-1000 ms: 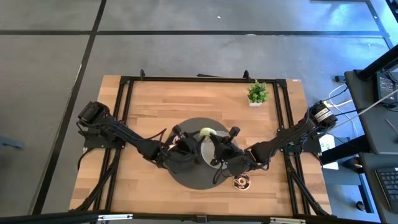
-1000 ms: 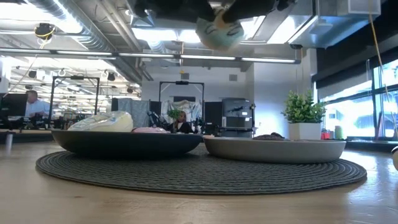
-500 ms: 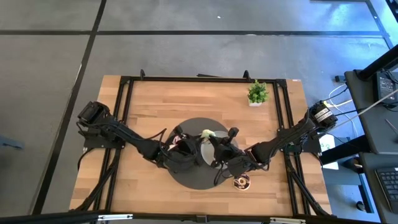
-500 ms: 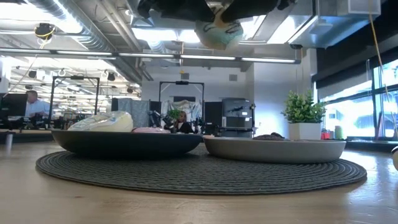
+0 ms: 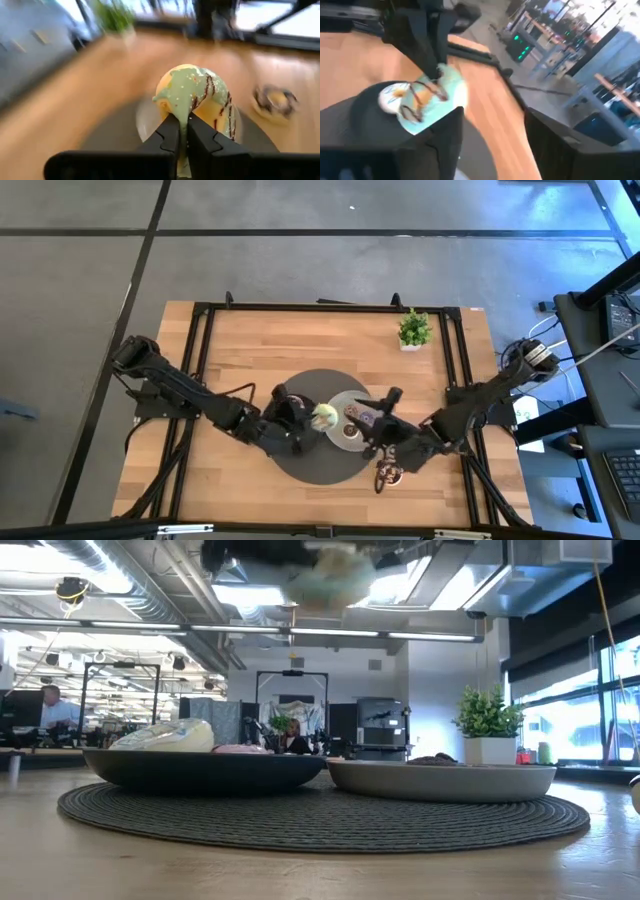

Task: Pick & Place donuts
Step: Put the big blue donut on the black plate

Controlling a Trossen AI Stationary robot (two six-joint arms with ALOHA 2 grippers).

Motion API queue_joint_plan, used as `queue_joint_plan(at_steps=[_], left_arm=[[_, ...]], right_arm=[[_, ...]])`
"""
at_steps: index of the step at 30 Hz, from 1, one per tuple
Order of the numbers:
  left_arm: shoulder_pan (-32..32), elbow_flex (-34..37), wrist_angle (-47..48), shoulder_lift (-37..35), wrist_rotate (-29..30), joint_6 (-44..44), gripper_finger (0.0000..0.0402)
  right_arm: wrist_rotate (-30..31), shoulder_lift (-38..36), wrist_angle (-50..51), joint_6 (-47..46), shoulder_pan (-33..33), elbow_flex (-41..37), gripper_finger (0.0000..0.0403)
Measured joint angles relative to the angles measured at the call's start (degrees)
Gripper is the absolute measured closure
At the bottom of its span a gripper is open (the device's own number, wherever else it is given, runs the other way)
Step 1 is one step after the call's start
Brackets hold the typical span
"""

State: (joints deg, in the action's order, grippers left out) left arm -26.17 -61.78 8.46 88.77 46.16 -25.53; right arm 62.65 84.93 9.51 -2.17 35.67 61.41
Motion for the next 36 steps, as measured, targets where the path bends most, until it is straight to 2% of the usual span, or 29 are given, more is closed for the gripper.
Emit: queue_joint_plan(at_steps=[6, 11, 17, 24, 29, 36], left_arm=[[5.15, 0.02, 13.3, 1.1, -17.23, -13.2, 0.0388], [8.17, 0.02, 16.42, 3.44, -24.72, -15.77, 0.0388], [9.19, 0.02, 16.8, 7.23, -29.46, -16.67, 0.0387], [10.29, 0.07, 18.58, 8.03, -29.64, -20.04, 0.0387], [10.61, 0.05, 18.6, 8.14, -32.54, -20.4, 0.0387], [10.69, 0.04, 18.43, 8.64, -32.48, -20.84, 0.0386]], right_arm=[[-0.07, -2.37, 13.18, -15.07, 1.97, 0.0, 0.0171], [-4.17, -2.32, 17.38, -20.57, 2.04, -0.02, 0.017], [-6.42, -2.32, 19.41, -23.06, 2.04, -0.02, 0.017], [-6.4, -2.32, 19.45, -23.06, 2.04, -0.02, 0.0169], [-6.97, -2.32, 19.57, -23.02, 2.02, -0.02, 0.0169], [-7.02, -2.32, 19.76, -22.94, 2.02, -0.02, 0.0169]])
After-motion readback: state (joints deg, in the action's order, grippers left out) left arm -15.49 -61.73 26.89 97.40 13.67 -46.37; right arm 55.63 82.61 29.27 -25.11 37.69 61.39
